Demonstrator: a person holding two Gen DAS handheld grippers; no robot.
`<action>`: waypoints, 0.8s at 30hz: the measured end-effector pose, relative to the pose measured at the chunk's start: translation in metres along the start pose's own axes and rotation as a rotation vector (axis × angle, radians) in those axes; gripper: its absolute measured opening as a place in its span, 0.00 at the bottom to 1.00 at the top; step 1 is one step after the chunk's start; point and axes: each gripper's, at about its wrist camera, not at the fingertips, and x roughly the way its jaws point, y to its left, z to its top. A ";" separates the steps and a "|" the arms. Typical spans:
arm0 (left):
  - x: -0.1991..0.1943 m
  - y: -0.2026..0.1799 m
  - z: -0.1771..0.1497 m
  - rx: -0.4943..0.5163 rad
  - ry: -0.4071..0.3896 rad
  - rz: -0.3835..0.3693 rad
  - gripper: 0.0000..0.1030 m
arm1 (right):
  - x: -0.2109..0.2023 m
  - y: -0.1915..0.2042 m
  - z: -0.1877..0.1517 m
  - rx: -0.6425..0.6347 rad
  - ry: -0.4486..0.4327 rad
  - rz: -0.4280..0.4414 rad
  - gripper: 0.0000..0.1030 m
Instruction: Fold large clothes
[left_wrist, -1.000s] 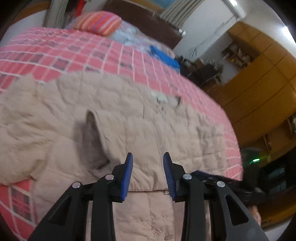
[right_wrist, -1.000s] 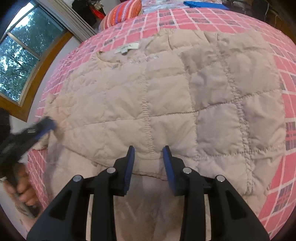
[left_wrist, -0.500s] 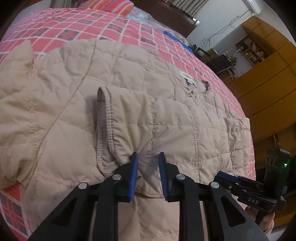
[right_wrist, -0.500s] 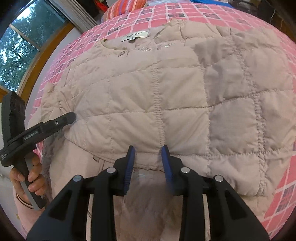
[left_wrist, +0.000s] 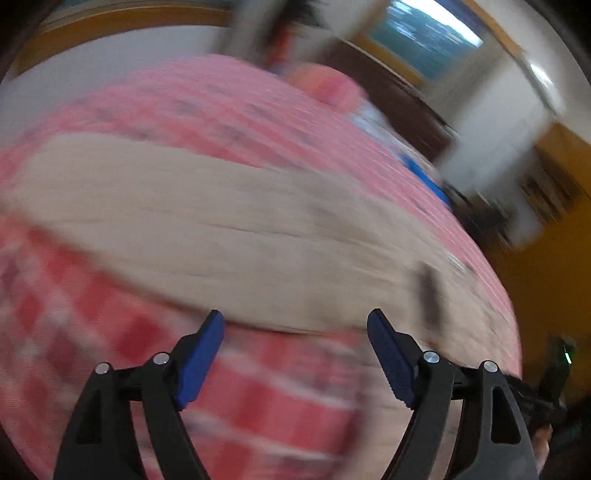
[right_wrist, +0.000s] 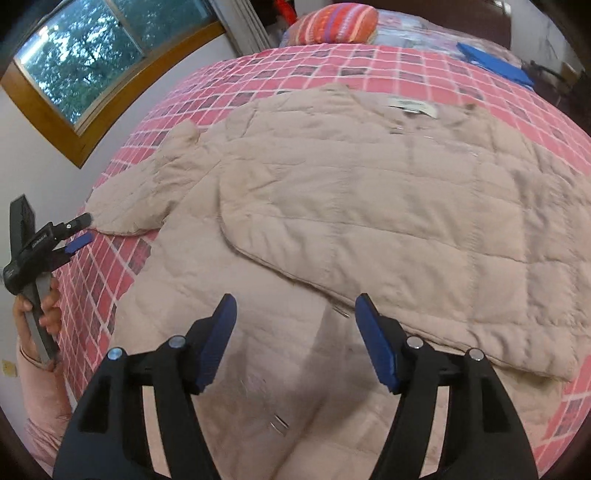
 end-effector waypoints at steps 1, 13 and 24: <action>-0.003 0.019 0.004 -0.035 -0.008 0.035 0.78 | 0.004 0.001 0.003 0.004 0.003 0.001 0.65; -0.003 0.134 0.044 -0.306 -0.067 0.036 0.76 | 0.033 0.029 0.027 -0.002 0.045 0.028 0.58; 0.018 0.137 0.059 -0.356 -0.067 -0.032 0.76 | 0.043 0.058 0.038 -0.056 0.058 0.047 0.56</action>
